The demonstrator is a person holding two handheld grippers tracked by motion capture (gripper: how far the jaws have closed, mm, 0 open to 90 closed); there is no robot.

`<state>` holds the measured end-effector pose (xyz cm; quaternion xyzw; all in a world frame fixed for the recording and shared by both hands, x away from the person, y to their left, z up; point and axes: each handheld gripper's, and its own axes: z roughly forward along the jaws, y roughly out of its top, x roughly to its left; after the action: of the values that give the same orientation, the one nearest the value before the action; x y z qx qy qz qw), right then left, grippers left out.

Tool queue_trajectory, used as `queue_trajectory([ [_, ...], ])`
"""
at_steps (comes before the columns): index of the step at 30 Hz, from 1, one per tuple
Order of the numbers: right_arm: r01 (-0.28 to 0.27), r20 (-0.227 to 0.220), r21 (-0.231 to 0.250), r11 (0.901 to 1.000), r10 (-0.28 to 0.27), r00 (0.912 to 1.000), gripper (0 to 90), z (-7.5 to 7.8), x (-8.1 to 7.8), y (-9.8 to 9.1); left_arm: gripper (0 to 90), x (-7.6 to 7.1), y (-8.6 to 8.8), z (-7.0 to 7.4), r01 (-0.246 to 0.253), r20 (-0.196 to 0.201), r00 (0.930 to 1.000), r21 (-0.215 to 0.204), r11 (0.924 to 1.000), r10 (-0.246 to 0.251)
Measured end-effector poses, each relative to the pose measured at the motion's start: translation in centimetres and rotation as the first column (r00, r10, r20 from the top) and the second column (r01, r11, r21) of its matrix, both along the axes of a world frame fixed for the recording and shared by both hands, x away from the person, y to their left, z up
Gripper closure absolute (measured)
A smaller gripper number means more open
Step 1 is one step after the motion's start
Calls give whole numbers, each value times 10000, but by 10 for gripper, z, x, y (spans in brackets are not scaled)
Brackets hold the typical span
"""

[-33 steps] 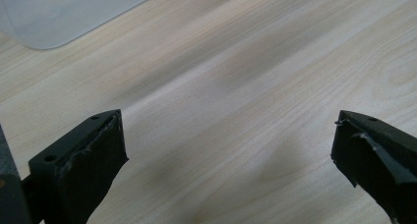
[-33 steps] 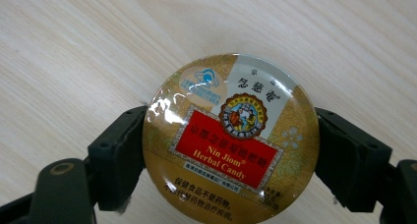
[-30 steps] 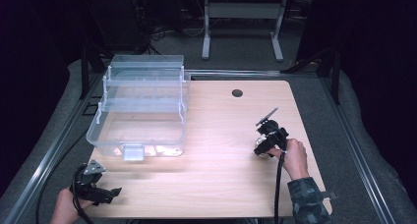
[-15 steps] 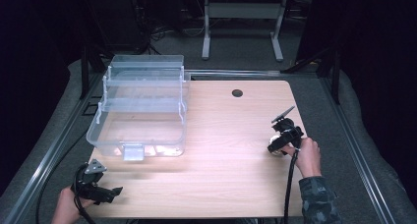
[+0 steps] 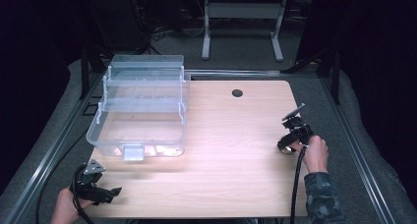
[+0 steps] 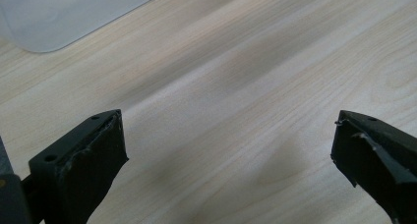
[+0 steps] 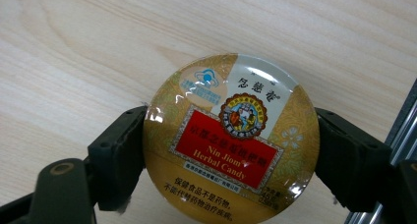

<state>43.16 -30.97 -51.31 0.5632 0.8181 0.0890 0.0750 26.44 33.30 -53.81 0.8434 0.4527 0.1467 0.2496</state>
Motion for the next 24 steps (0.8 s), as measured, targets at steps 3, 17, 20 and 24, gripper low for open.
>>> queue_trajectory([
  [3, 178, -46, -83, 9998, -178, 9998, 199, -2, 3, -5, 2, 0, 0, -1, 11, -31, 10000, 55, 10000, -11],
  [17, 583, -335, -96, 9983, -586, 9977, 199, -12, 8, -19, 2, 0, 1, -2, 51, -81, 10000, 42, 10000, -51],
  [20, 599, -339, -82, 9982, -602, 9976, 198, -13, 8, -20, 2, 0, 1, -2, 42, -88, 10000, 44, 10000, -42],
  [24, 588, -425, -64, 9983, -590, 9974, 198, -15, 9, -21, 2, 0, 1, -1, -9, -55, 10000, 26, 10000, 9],
])
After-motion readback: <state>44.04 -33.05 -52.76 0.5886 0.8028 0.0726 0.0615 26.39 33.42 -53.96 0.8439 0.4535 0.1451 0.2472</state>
